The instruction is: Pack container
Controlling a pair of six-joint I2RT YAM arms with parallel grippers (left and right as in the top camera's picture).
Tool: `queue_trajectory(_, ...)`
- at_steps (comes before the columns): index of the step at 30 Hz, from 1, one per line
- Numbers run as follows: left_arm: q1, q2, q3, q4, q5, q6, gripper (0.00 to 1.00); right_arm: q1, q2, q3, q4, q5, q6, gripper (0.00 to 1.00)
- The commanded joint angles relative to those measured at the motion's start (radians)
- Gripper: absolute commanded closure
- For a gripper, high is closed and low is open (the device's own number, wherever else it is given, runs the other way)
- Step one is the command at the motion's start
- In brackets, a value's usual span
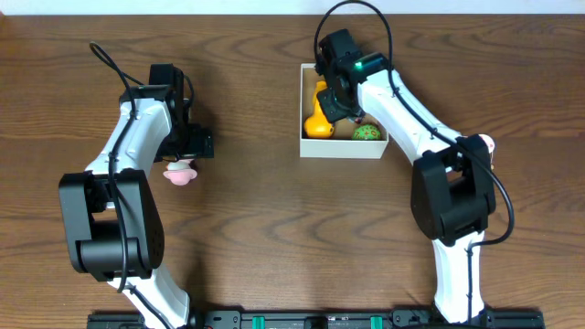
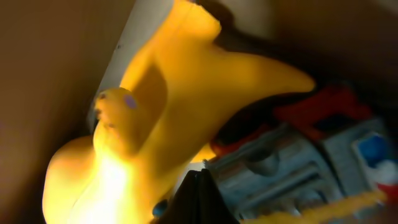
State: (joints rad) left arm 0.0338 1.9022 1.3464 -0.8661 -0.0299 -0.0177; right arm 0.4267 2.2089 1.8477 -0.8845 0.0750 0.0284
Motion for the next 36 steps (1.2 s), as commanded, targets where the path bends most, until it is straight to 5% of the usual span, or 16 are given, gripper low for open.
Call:
queue_trajectory(1,0.003,0.007,-0.004,-0.003,-0.005,0.014,0.02,-0.017,-0.064,0.031,-0.004,0.093,-0.034,0.98)
queue_trajectory(36,0.003,0.007,-0.004,-0.003,-0.005,0.014,0.02,-0.014,-0.060,0.066,0.030,-0.023,0.068,0.88)
